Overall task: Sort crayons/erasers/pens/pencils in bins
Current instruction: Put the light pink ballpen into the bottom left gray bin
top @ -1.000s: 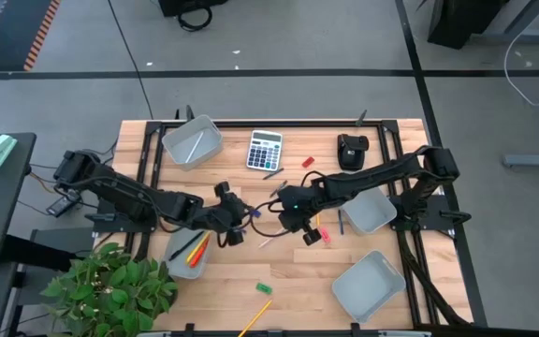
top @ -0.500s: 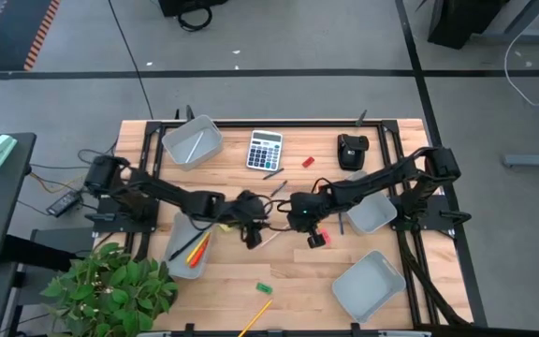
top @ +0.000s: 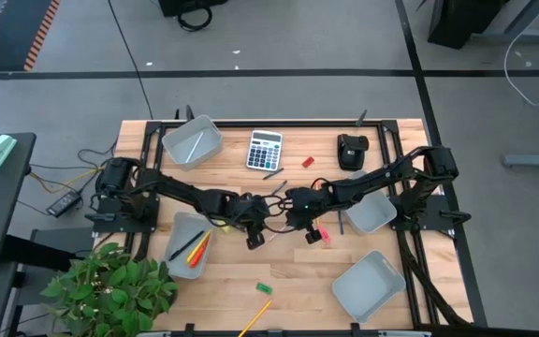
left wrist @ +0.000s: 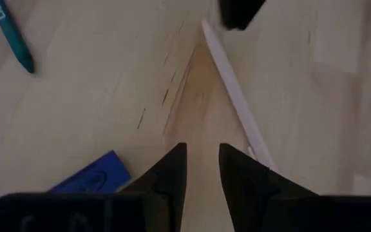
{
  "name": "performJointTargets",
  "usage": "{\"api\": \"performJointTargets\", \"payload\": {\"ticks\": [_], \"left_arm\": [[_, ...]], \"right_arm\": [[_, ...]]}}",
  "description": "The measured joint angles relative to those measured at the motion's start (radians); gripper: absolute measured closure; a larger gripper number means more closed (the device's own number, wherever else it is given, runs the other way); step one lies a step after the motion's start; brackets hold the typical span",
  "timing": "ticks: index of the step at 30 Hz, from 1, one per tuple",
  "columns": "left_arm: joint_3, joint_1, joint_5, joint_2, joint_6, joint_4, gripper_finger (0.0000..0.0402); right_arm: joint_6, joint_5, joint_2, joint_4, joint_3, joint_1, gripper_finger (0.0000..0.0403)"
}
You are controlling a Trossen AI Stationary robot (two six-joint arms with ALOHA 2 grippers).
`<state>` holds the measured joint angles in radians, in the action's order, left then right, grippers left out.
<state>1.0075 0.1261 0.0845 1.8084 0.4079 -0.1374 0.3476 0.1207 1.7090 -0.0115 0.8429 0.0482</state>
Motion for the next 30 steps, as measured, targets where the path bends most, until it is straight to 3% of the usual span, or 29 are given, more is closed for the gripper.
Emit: {"api": "performJointTargets", "payload": {"ticks": [8,13,18,24,30], "left_arm": [[0.001,0.0,0.0,0.0,-0.046,-0.035,0.0307],[0.001,0.0,0.0,0.0,-0.045,-0.05,0.0308],[0.001,0.0,0.0,0.0,-0.045,-0.051,0.0312],[0.001,0.0,0.0,0.0,-0.045,-0.055,0.0312],[0.001,0.0,0.0,0.0,-0.045,-0.077,0.0319]], "right_arm": [[-0.03,0.016,0.067,0.089,0.001,0.001,0.0313],[-0.04,0.008,0.119,0.102,0.001,0.0,0.0304],[-0.056,0.01,0.133,0.11,0.004,0.0,0.032],[-0.052,0.015,0.131,0.094,0.005,0.0,0.037],[-0.061,0.014,0.131,-0.1,0.069,0.001,0.0383]]}}
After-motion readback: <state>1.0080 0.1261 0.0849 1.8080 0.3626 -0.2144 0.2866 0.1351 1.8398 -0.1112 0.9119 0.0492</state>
